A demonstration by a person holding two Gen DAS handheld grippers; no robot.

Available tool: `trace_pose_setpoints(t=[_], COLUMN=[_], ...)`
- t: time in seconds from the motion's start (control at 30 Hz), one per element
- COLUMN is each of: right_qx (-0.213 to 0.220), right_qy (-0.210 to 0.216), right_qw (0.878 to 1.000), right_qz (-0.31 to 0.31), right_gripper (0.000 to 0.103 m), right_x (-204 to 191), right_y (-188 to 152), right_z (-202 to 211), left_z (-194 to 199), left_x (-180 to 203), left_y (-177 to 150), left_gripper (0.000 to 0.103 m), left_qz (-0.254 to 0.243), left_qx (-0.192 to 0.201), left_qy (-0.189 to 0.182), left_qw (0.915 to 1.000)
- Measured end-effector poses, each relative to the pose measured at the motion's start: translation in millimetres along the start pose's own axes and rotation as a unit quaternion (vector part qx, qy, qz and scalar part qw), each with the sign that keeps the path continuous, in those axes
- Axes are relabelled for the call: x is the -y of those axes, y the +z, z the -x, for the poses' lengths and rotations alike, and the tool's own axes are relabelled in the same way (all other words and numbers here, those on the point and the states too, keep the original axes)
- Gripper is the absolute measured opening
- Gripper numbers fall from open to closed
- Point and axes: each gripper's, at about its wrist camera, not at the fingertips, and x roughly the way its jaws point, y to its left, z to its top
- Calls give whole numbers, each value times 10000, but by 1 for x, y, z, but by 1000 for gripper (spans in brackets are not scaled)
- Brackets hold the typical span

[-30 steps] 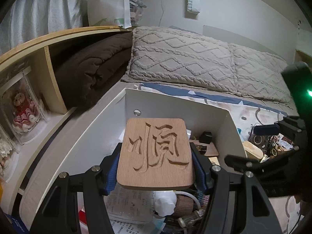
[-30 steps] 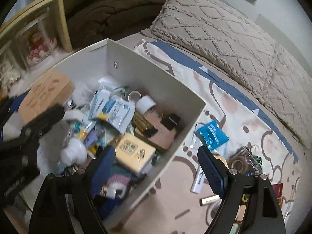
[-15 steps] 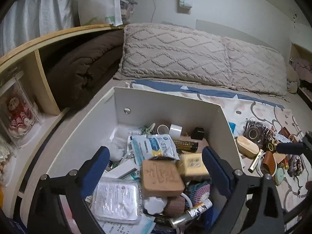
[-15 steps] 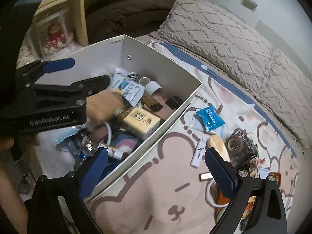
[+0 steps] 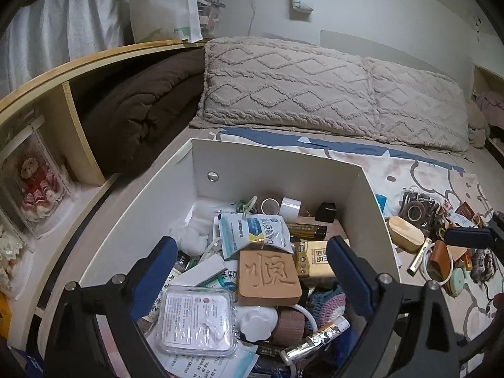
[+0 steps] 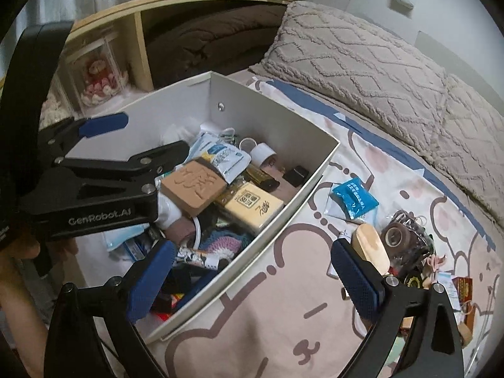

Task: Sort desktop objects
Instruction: 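Lower the carved wooden coaster into the box and open the left gripper, then withdraw both open grippers up and away from the box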

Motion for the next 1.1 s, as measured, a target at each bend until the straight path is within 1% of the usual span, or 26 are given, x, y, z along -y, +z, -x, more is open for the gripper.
trace_pose_setpoints(t=[0.07, 0.1, 0.17, 0.27, 0.43, 0.57, 0.73, 0.87, 0.93, 1.1], right_qx=[52, 58, 113, 252, 524, 724, 839, 883, 929, 1068], right_qy=[-24, -51, -77, -175, -187, -162, -80, -87, -130, -213], right_qw=[9999, 9999, 9998, 9993, 9981, 9968, 9954, 9953, 9949, 9933], right_qz=[-96, -131, -161, -190, -251, -303, -446, -386, -357, -382], right_gripper=[99, 99, 100, 103, 103, 103, 103, 103, 103, 103], right_x=[2, 3, 3, 3, 5, 7, 12, 12, 11, 12], right_y=[0, 0, 0, 0, -1, -6, -16, -23, -27, -39], right_z=[0, 0, 1, 4, 11, 20, 26, 32, 35, 43], left_z=[1, 3, 8, 16, 28, 37, 49, 59, 65, 79], left_x=[-1, -1, -1, 1, 3, 3, 4, 7, 9, 9], left_y=[0, 1, 1, 2, 3, 1, -7, -15, -19, -32], left_gripper=[99, 103, 103, 103, 103, 103, 103, 103, 103, 103], left_qz=[10, 15, 5, -14, 16, 33, -52, -132, -136, -71], left_qx=[19, 40, 108, 223, 382, 467, 504, 541, 604, 660], left_qy=[-31, -46, 2, 67, 69, 152, 215, 265, 320, 298], left_qw=[10000, 10000, 9999, 9997, 9992, 9988, 9985, 9981, 9976, 9974])
